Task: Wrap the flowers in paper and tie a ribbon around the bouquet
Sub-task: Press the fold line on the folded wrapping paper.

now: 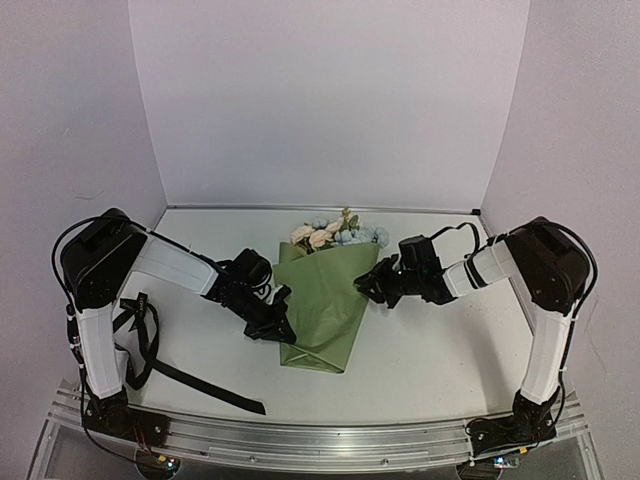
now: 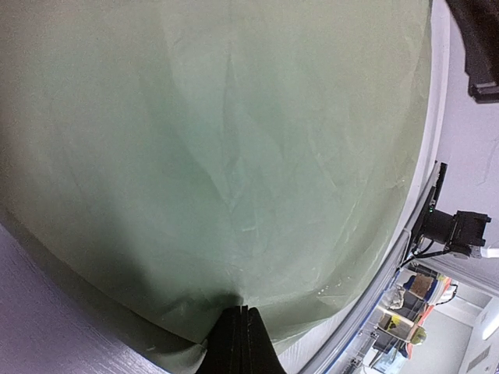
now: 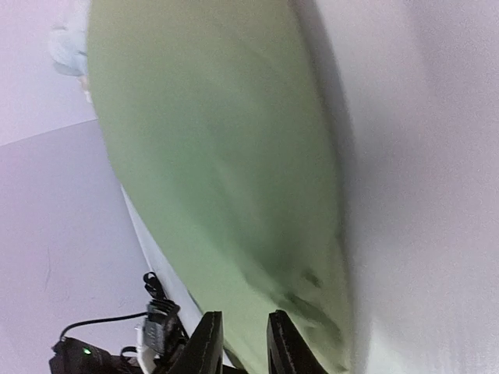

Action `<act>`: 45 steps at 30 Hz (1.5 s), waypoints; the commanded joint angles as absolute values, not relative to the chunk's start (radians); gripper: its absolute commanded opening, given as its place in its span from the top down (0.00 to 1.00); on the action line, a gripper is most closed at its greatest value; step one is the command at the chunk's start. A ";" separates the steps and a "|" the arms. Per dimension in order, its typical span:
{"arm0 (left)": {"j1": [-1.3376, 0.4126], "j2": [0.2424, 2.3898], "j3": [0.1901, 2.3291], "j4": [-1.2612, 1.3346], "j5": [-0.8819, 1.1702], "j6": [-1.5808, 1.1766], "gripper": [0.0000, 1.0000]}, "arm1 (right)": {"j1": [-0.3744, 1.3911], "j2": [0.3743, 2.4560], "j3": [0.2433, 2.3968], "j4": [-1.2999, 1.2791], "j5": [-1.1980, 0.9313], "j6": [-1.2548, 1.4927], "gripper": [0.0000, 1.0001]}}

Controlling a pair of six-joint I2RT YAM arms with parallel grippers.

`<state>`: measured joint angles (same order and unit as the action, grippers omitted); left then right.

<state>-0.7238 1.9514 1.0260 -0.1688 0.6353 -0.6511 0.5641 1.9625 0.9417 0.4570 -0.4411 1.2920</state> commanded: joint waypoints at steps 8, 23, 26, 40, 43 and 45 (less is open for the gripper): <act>-0.716 1.989 0.989 -0.334 0.494 -0.624 1.00 | 0.537 1.991 1.140 0.321 -0.460 1.193 0.73; -0.716 2.005 1.017 -0.360 0.493 -0.607 1.00 | 0.423 2.152 1.209 0.260 -0.449 1.157 0.73; -0.715 2.006 1.021 -0.366 0.491 -0.604 1.00 | 0.410 2.180 1.239 0.252 -0.444 1.170 0.73; -0.715 2.008 1.024 -0.373 0.494 -0.593 1.00 | 0.401 2.200 1.385 0.150 -0.415 1.145 0.72; -0.715 2.002 1.023 -0.375 0.492 -0.590 1.00 | 0.397 2.233 1.416 0.137 -0.411 1.153 0.72; -0.715 1.998 1.025 -0.379 0.489 -0.588 1.00 | 0.394 2.247 1.433 0.124 -0.404 1.153 0.72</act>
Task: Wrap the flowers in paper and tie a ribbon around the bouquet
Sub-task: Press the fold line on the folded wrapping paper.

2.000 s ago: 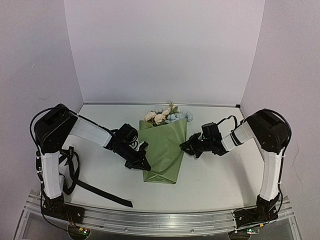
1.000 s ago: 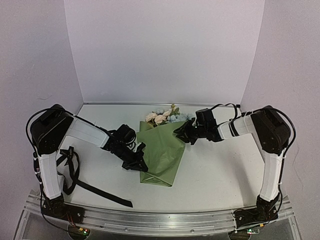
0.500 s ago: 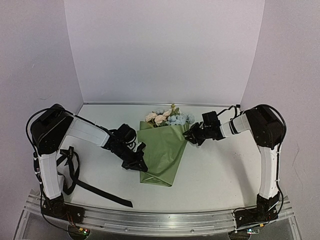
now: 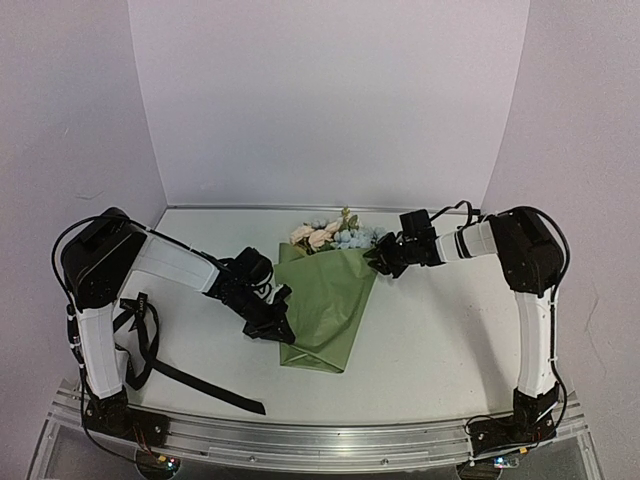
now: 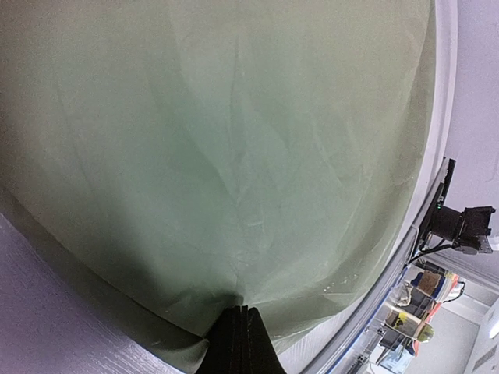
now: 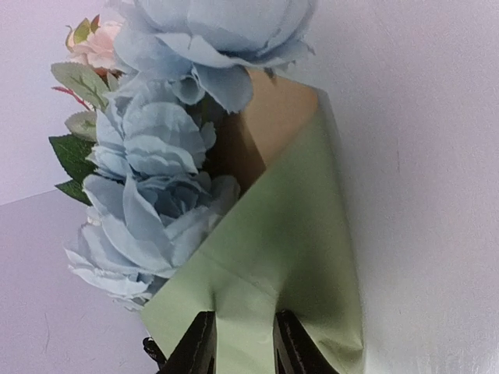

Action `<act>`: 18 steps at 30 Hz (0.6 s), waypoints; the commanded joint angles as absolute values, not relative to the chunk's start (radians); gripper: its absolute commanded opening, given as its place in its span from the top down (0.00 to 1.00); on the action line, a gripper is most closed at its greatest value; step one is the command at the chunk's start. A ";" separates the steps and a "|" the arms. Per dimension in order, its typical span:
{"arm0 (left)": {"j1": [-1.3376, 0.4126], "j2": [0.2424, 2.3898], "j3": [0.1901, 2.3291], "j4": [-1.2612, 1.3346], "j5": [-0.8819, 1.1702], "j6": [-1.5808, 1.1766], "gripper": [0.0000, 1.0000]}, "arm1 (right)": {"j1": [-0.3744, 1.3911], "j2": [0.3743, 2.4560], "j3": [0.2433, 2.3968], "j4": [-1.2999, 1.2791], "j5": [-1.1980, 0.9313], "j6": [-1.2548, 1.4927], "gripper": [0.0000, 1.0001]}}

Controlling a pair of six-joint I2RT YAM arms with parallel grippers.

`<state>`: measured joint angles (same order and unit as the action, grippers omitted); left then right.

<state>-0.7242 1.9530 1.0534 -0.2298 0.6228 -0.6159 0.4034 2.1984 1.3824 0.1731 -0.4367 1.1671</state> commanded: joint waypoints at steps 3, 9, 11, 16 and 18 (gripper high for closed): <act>-0.715 1.988 1.020 -0.379 0.485 -0.588 1.00 | 0.383 2.261 1.448 0.102 -0.383 1.142 0.72; -0.715 1.977 1.015 -0.378 0.480 -0.583 1.00 | 0.345 2.275 1.484 0.073 -0.357 1.133 0.72; -0.715 1.973 1.013 -0.375 0.480 -0.584 1.00 | 0.335 2.274 1.497 0.056 -0.351 1.127 0.72; -0.716 1.965 1.014 -0.365 0.480 -0.584 1.00 | 0.312 2.248 1.518 0.021 -0.350 1.113 0.72; -0.715 1.963 1.014 -0.361 0.480 -0.584 1.00 | 0.308 2.229 1.530 -0.001 -0.351 1.094 0.72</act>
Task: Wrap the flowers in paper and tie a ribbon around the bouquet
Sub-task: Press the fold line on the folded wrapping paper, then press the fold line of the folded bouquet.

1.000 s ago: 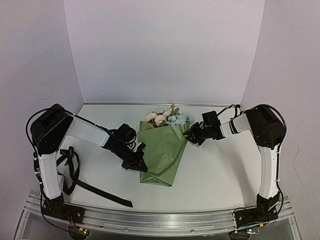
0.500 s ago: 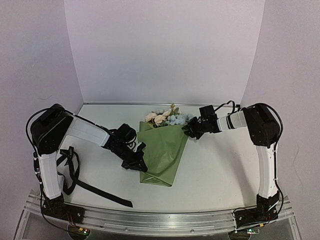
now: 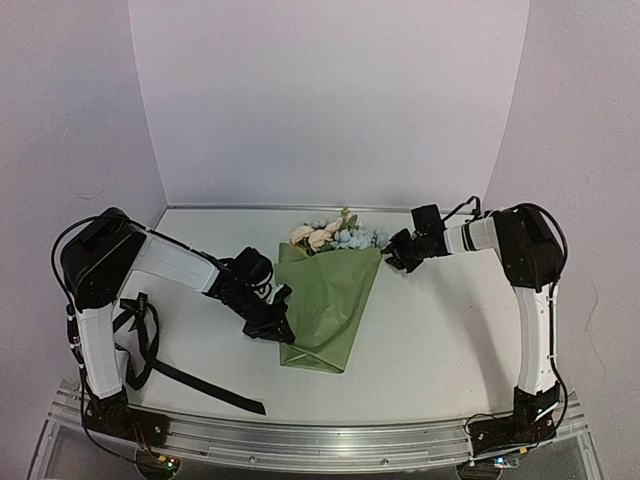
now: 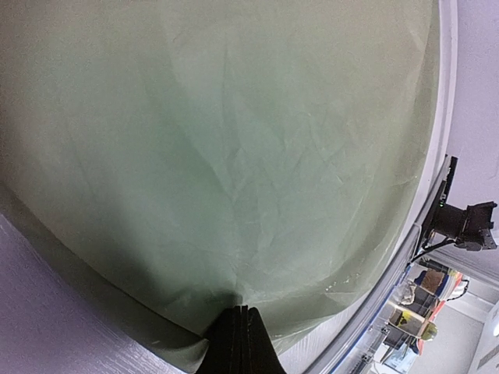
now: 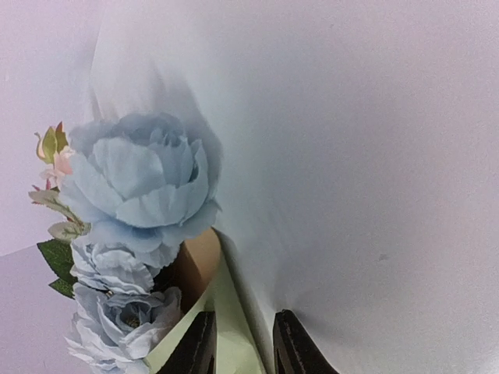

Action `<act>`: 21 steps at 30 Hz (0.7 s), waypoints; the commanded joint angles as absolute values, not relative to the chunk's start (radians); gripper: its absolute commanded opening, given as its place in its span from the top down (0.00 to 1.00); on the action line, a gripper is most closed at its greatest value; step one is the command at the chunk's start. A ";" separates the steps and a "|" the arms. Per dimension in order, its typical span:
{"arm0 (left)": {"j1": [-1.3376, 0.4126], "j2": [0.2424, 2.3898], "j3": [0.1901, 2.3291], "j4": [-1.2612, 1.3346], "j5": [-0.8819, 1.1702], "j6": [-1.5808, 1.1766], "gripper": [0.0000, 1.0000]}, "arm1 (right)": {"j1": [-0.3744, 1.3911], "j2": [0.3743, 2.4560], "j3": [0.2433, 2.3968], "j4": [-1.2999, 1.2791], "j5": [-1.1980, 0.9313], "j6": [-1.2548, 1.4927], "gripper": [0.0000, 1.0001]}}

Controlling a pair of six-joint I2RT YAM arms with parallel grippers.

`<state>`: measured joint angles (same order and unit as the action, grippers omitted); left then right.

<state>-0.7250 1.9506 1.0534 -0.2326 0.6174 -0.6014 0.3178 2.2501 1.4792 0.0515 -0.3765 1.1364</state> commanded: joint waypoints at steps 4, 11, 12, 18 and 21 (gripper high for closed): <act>-0.716 1.959 1.009 -0.344 0.485 -0.593 1.00 | 0.306 2.162 1.539 -0.073 -0.369 1.062 0.71; -0.717 1.948 1.000 -0.317 0.489 -0.608 1.00 | 0.339 1.948 1.393 -0.104 -0.400 1.020 0.68; -0.718 1.947 0.998 -0.313 0.489 -0.612 1.00 | 0.354 1.908 1.360 -0.104 -0.400 1.012 0.68; -0.718 1.942 0.995 -0.297 0.493 -0.621 1.00 | 0.485 1.767 1.188 -0.089 -0.408 1.006 0.66; -0.719 1.946 0.992 -0.292 0.495 -0.621 1.00 | 0.561 1.727 1.100 -0.032 -0.407 1.043 0.66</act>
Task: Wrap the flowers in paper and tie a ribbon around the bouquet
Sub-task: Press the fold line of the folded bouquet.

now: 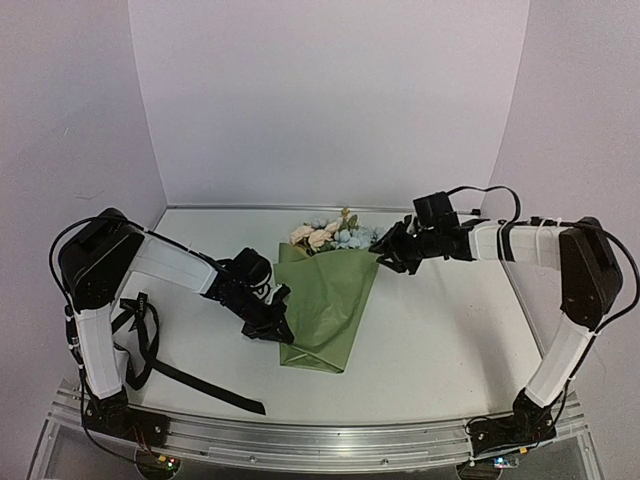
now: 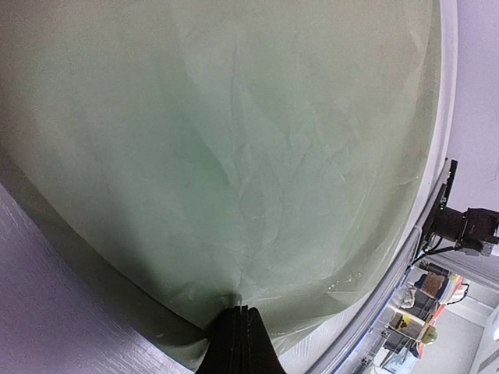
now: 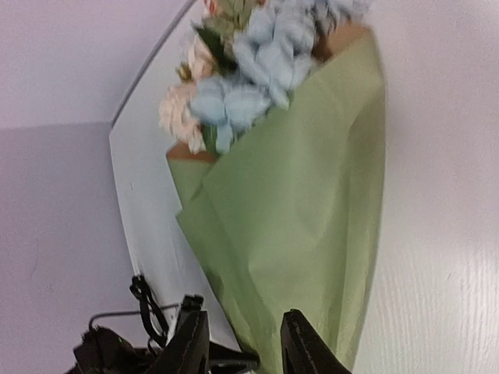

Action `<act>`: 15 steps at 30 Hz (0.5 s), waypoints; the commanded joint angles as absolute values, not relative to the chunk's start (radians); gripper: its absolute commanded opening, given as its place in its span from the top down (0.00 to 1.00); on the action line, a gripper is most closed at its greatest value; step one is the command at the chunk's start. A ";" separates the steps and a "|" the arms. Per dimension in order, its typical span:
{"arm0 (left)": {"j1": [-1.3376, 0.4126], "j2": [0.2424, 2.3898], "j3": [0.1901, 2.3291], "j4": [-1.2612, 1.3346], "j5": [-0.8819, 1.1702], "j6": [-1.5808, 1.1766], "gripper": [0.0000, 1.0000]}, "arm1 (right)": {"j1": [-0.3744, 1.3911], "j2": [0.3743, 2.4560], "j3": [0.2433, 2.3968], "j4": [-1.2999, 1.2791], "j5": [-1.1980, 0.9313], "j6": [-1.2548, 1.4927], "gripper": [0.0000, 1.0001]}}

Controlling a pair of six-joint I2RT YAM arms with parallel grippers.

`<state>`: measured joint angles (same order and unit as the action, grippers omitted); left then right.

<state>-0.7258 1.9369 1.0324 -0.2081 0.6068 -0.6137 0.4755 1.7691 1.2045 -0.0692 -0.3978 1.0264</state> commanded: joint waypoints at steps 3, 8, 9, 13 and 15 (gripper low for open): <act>-0.719 1.954 0.992 -0.290 0.500 -0.621 1.00 | 0.638 1.711 1.034 0.044 -0.405 1.100 0.66; -0.719 1.957 0.982 -0.282 0.504 -0.625 1.00 | 0.750 1.716 0.949 0.124 -0.375 1.163 0.68; -0.719 1.957 0.981 -0.281 0.502 -0.624 1.00 | 0.768 1.725 0.939 0.134 -0.374 1.170 0.68; -0.720 1.962 0.974 -0.273 0.504 -0.628 1.00 | 0.818 1.773 0.910 0.192 -0.387 1.203 0.69; -0.721 1.969 0.974 -0.272 0.501 -0.627 1.00 | 0.840 1.789 0.890 0.220 -0.383 1.212 0.70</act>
